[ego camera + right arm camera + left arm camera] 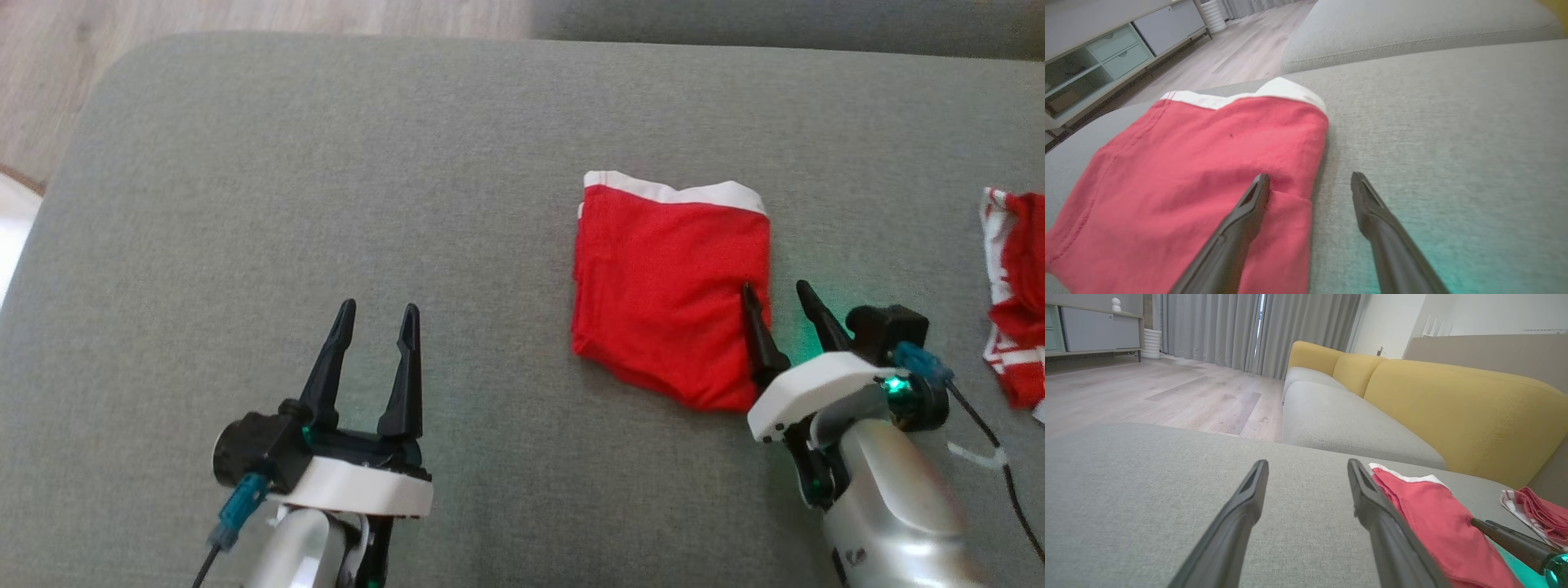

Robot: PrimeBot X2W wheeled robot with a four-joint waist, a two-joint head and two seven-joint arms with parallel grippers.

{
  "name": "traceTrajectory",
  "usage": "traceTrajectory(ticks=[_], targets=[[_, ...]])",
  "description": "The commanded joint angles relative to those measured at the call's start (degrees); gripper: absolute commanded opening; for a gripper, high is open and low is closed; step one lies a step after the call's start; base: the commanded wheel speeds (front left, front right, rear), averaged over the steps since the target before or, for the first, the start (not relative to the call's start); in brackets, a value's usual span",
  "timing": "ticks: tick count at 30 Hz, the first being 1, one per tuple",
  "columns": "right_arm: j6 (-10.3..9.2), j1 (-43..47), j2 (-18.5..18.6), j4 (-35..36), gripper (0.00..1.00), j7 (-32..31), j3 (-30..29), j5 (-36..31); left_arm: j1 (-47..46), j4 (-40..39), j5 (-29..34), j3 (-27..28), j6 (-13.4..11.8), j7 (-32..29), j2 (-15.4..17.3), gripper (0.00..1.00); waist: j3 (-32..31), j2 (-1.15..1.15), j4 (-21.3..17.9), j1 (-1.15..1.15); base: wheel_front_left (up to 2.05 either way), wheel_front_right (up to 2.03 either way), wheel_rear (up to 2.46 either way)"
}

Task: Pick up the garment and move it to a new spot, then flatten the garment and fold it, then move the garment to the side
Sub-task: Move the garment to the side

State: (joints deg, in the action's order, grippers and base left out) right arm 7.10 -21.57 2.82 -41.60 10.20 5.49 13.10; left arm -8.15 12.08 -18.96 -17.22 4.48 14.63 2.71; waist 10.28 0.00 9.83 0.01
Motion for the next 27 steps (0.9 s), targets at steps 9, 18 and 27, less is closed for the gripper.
traceTrajectory(ticks=[9,18,27], targets=[[0.39,-7.9,0.06,-10.11,1.0,-3.99,6.57,2.74,-2.94,-1.63,-0.31,0.56,-0.83,0.37,0.17,1.0,1.23,0.0,1.92,-0.01,0.0,0.0,0.0],[0.39,-10.98,0.06,-12.89,0.0,0.55,8.26,-6.13,-2.43,-1.56,-0.29,0.98,-1.08,0.37,0.17,1.0,-0.27,0.0,-0.81,-0.01,0.0,0.0,0.0],[0.39,-13.15,2.63,-9.14,0.0,1.77,7.95,-17.71,-3.42,-2.64,-0.14,0.29,-0.71,0.37,0.17,1.0,-1.75,0.0,-7.62,-0.01,0.0,0.0,0.0]])
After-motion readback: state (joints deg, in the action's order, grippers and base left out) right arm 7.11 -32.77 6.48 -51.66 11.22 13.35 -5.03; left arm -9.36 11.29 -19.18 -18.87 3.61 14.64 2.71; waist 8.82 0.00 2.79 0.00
